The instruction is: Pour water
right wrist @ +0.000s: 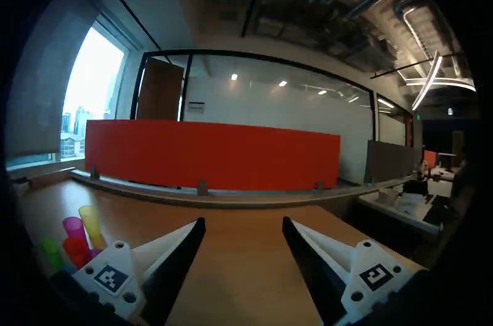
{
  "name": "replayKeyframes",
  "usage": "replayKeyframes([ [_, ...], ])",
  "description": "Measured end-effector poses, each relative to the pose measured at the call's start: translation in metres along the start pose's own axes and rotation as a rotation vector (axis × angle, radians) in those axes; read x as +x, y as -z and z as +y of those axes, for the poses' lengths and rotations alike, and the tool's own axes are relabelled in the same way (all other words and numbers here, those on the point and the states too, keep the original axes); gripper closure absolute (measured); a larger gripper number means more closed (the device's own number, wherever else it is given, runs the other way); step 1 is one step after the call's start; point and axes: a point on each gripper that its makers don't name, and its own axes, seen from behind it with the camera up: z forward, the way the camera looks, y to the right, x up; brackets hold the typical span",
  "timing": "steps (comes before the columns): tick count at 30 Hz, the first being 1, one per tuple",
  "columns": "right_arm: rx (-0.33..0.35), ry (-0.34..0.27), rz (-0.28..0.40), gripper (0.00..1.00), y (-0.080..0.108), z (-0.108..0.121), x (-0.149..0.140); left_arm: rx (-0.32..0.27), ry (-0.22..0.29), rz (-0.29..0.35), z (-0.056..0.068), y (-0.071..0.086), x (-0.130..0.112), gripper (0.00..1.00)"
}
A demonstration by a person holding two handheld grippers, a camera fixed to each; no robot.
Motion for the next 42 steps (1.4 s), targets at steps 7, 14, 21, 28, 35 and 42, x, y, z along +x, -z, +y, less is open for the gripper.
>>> replayKeyframes([
  [7,0.003,0.004,-0.007,0.03,0.001,-0.003,-0.002,0.015,0.003,-0.005,0.001,0.002,-0.009,0.17],
  [14,0.0,0.005,-0.014,0.03,0.002,-0.002,-0.006,0.013,0.001,-0.015,0.006,0.002,-0.019,0.17],
  [21,-0.006,0.009,-0.012,0.03,0.005,0.002,-0.004,0.014,-0.008,-0.02,0.01,0.003,-0.024,0.17],
  [28,-0.01,0.002,-0.005,0.03,0.007,0.006,-0.005,0.012,-0.012,-0.032,0.011,0.003,-0.029,0.17],
  [35,-0.011,0.005,-0.006,0.03,0.007,0.007,-0.005,0.009,-0.046,-0.04,0.015,0.003,-0.031,0.17],
  [42,-0.008,-0.009,-0.001,0.03,0.01,0.006,-0.002,0.011,-0.055,-0.041,0.016,0.002,-0.032,0.17],
])
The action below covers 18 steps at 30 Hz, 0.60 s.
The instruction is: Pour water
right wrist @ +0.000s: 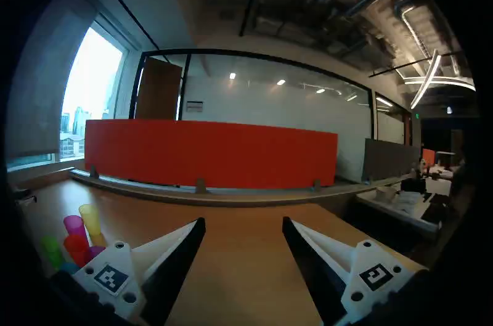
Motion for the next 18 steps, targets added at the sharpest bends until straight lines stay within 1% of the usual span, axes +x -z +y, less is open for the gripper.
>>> replayKeyframes([
  [5,0.0,-0.006,0.007,0.03,0.002,0.001,0.003,0.0,-0.003,-0.001,0.0,0.0,-0.001,0.17],
  [9,-0.003,0.007,0.015,0.03,0.003,0.004,0.006,0.0,-0.004,-0.002,0.0,0.0,-0.001,0.17],
  [12,-0.009,0.015,0.027,0.03,0.005,0.006,0.008,0.0,-0.004,-0.002,0.0,0.0,-0.001,0.17],
  [18,-0.019,0.009,0.063,0.03,0.011,0.009,0.011,0.0,-0.004,-0.002,0.001,0.0,-0.001,0.17],
])
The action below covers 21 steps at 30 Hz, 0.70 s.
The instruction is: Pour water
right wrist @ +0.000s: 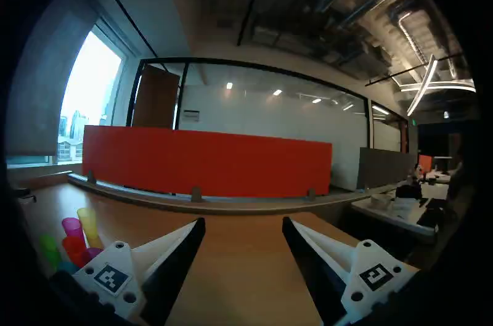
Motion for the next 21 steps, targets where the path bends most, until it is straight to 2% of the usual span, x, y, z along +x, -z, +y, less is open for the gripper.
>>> replayKeyframes([
  [13,0.06,-0.048,0.05,0.01,0.004,-0.012,-0.014,0.0,0.0,0.0,0.0,0.0,0.0,0.17],
  [21,0.09,-0.044,0.031,0.01,0.0,-0.024,-0.036,0.0,0.0,0.0,0.0,0.0,0.0,0.17],
])
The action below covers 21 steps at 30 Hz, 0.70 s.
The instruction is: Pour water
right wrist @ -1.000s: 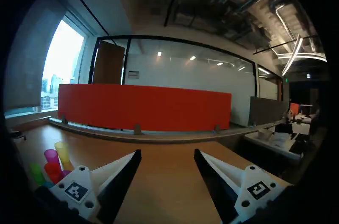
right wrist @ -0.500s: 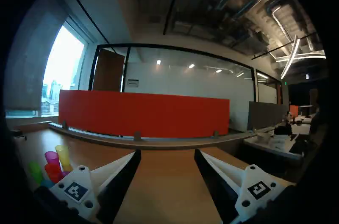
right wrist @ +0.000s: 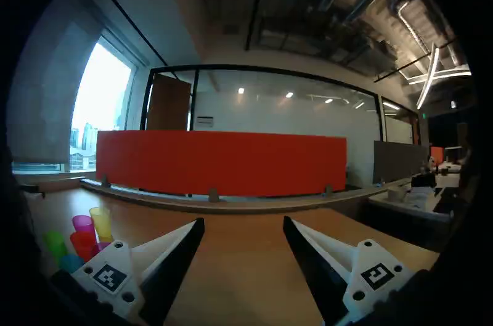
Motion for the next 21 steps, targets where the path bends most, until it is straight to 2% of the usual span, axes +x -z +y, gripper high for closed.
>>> replayKeyframes([
  [11,0.037,-0.037,-0.019,0.01,0.0,0.001,-0.027,0.0,0.0,0.0,0.0,0.0,0.0,0.17],
  [21,0.048,-0.031,-0.009,0.01,-0.005,0.002,-0.036,0.0,0.0,0.0,0.0,0.0,0.0,0.17],
])
